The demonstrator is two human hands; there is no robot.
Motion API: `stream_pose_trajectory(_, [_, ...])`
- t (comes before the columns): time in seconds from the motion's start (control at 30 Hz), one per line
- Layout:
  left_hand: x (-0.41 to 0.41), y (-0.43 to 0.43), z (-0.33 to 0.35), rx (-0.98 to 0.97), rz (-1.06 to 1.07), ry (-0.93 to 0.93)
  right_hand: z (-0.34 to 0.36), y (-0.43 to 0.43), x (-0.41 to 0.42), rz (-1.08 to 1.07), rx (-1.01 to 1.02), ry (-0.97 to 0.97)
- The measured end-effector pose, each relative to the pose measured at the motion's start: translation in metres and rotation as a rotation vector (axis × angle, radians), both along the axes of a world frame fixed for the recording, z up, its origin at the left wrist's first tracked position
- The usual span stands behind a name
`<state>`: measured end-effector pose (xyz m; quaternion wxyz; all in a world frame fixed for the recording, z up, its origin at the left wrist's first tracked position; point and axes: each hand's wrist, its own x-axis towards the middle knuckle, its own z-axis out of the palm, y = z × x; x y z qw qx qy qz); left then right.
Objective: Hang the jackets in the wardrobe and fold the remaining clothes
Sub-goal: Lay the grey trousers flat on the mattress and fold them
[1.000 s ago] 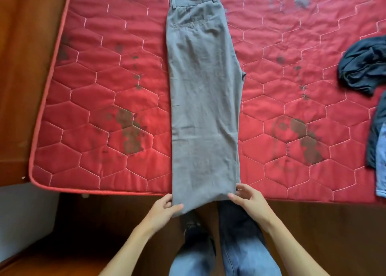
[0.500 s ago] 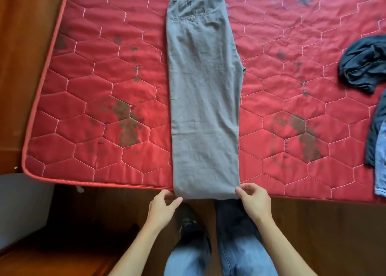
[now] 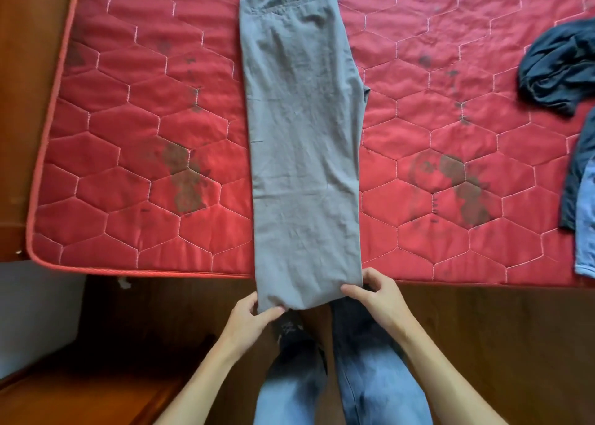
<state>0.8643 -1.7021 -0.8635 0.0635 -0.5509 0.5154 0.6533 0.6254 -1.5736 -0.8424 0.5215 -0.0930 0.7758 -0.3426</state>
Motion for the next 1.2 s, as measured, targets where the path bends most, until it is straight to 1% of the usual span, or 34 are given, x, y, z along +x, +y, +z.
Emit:
stream_pose_trajectory(0.1, [0.008,0.006,0.016,0.123,0.085,0.029,0.013,0.007,0.003,0.053,0.006,-0.189])
stream_pose_trajectory(0.2, [0.019,0.018,0.025,0.307,0.159,0.034,0.017,0.024,0.011,0.184,0.070,-0.314])
stream_pose_trajectory(0.27, [0.022,0.024,0.029,0.395,0.155,0.030,0.017,0.038,0.018,0.182,0.113,-0.400])
stream_pose_trajectory(0.4, [0.024,0.044,0.038,0.472,0.050,0.008,0.028,0.058,0.027,0.123,0.124,-0.490])
stream_pose_trajectory(0.47, [0.023,0.051,0.047,0.496,0.018,0.010,0.035,0.065,0.026,0.113,0.115,-0.487])
stream_pose_trajectory(0.53, [0.024,0.052,0.057,0.503,0.029,0.029,0.043,0.069,0.024,0.104,0.127,-0.457])
stream_pose_trajectory(0.63, [0.025,0.053,0.070,0.523,0.095,0.076,0.055,0.073,0.020,0.081,0.131,-0.388])
stream_pose_trajectory(0.7, [0.024,0.054,0.079,0.548,0.123,0.090,0.064,0.074,0.017,0.052,0.100,-0.362])
stream_pose_trajectory(0.77, [0.023,0.055,0.089,0.561,0.099,0.088,0.074,0.074,0.016,-0.004,0.060,-0.343])
stream_pose_trajectory(0.83, [0.025,0.057,0.095,0.577,0.068,0.080,0.083,0.076,0.014,-0.057,0.013,-0.375])
stream_pose_trajectory(0.87, [0.026,0.058,0.099,0.590,0.069,0.075,0.088,0.078,0.014,-0.050,-0.009,-0.407])
stream_pose_trajectory(0.93, [0.029,0.059,0.106,0.619,0.070,0.060,0.099,0.080,0.015,0.051,-0.025,-0.440])
stream_pose_trajectory(1.03, [0.032,0.059,0.119,0.620,0.007,0.074,0.112,0.085,0.023,0.218,0.028,-0.393])
stream_pose_trajectory(1.1, [0.035,0.059,0.125,0.591,-0.005,0.101,0.120,0.088,0.029,0.227,0.072,-0.308])
stream_pose_trajectory(1.2, [0.038,0.057,0.132,0.571,0.007,0.129,0.134,0.090,0.038,0.163,0.075,-0.195])
